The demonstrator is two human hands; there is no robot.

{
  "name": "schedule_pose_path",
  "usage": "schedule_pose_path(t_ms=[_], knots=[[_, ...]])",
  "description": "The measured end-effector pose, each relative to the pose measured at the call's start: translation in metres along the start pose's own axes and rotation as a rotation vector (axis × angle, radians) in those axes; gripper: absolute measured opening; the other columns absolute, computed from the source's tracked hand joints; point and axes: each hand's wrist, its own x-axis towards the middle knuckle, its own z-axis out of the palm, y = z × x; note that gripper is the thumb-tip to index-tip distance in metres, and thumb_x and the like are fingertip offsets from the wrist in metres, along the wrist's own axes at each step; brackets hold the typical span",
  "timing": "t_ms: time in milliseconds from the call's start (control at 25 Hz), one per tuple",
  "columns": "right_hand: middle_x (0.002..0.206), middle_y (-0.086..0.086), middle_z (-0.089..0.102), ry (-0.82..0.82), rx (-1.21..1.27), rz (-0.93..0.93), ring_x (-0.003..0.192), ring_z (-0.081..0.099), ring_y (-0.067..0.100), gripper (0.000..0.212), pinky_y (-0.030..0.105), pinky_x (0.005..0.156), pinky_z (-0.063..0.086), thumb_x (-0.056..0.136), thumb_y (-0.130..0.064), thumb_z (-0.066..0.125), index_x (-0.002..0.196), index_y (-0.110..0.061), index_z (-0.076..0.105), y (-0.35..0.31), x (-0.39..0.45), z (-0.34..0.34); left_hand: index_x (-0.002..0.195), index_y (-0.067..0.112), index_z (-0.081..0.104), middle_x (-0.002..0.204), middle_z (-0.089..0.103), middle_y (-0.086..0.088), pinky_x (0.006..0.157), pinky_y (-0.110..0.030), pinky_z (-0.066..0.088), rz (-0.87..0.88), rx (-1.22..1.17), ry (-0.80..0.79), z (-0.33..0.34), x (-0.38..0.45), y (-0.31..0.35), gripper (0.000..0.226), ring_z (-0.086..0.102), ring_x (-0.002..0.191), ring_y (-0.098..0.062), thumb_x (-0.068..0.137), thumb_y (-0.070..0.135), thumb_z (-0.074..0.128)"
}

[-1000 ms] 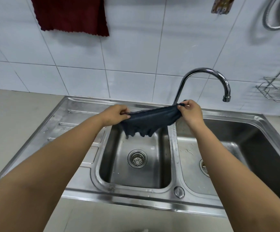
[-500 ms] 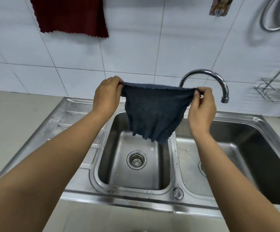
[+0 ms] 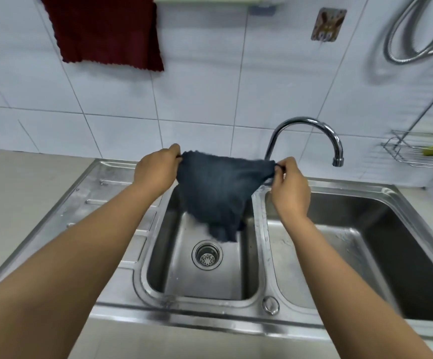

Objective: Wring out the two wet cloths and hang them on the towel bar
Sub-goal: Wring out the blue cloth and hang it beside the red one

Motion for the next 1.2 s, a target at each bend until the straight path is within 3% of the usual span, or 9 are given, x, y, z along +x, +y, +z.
schedule_pose_path(t_ms=[120,320,440,520,640,840,960,1080,1200], knots=[[0.081,0.004,0.064,-0.08,-0.057,-0.018,0.073,0.057,0.031,0.012,0.035,0.061,0.044,0.097,-0.026,0.042,0.098,-0.019,0.051,0.004,0.0,0.001,0.103,0.015,0.054,0.097,0.067,-0.015,0.063,-0.035,0.04,0.014,0.049,-0.014,0.001,-0.002,-0.003,0.019,0.059,0.083,-0.037,0.099,0.029,0.041],[0.08,0.002,0.059,0.128,0.008,0.022,0.067,0.05,0.029,0.015,0.034,0.058,0.038,0.1,-0.027,0.039,0.099,-0.015,0.048,0.009,0.001,-0.008,0.101,0.013,0.052,0.093,0.066,-0.017,0.062,-0.035,0.037,-0.022,0.061,0.023,0.0,-0.004,0.0,0.025,0.055,0.077,-0.036,0.1,0.034,0.038],[0.086,0.012,0.065,-0.024,-0.121,-0.015,0.074,0.058,0.036,0.016,0.041,0.062,0.049,0.099,-0.028,0.041,0.101,-0.014,0.048,0.012,0.004,-0.013,0.098,0.014,0.053,0.094,0.066,-0.016,0.063,-0.034,0.037,0.009,0.135,-0.012,-0.004,-0.002,0.002,0.029,0.058,0.081,-0.037,0.1,0.039,0.038],[0.085,0.013,0.066,0.003,-0.105,0.012,0.074,0.059,0.038,0.016,0.043,0.062,0.05,0.099,-0.028,0.039,0.099,-0.014,0.047,0.014,0.007,-0.015,0.096,0.013,0.052,0.092,0.066,-0.016,0.061,-0.034,0.036,0.005,0.111,-0.001,-0.006,0.001,0.002,0.028,0.056,0.079,-0.037,0.1,0.038,0.039],[0.086,0.012,0.065,0.026,-0.075,0.031,0.073,0.058,0.036,0.015,0.041,0.06,0.049,0.1,-0.027,0.037,0.098,-0.015,0.046,0.012,0.01,-0.019,0.093,0.012,0.054,0.093,0.066,-0.016,0.062,-0.034,0.037,-0.015,0.051,-0.008,-0.009,0.003,0.004,0.03,0.057,0.081,-0.038,0.099,0.039,0.043],[0.107,0.01,0.051,0.154,-0.061,-0.023,0.071,0.05,0.031,0.02,0.035,0.06,0.038,0.1,-0.03,0.039,0.103,-0.013,0.049,0.002,0.007,-0.023,0.104,0.01,0.052,0.095,0.066,-0.018,0.061,-0.035,0.036,-0.027,-0.001,0.116,-0.014,-0.003,0.007,0.027,0.059,0.082,-0.042,0.101,0.033,0.039],[0.103,0.013,0.052,-0.074,-0.217,-0.004,0.071,0.053,0.034,0.02,0.04,0.061,0.046,0.1,-0.033,0.039,0.102,-0.015,0.048,0.004,0.001,-0.022,0.105,0.011,0.053,0.098,0.066,-0.018,0.062,-0.034,0.036,-0.022,0.075,-0.01,-0.015,-0.01,0.001,0.029,0.052,0.077,-0.036,0.101,0.034,0.037],[0.084,0.013,0.057,0.006,-0.142,0.045,0.069,0.053,0.036,0.02,0.038,0.057,0.04,0.101,-0.031,0.033,0.099,-0.012,0.041,-0.01,0.0,-0.022,0.106,0.009,0.051,0.095,0.066,-0.02,0.061,-0.034,0.036,-0.053,0.083,0.015,-0.026,-0.007,-0.005,0.032,0.052,0.075,-0.036,0.102,0.035,0.034],[0.081,0.013,0.059,0.082,-0.003,0.168,0.071,0.054,0.036,0.024,0.039,0.062,0.041,0.101,-0.032,0.031,0.104,-0.009,0.039,-0.044,0.008,-0.022,0.107,0.006,0.054,0.099,0.066,-0.019,0.063,-0.035,0.037,-0.13,0.039,0.047,-0.044,0.007,-0.006,0.037,0.06,0.088,-0.04,0.102,0.036,0.033]])
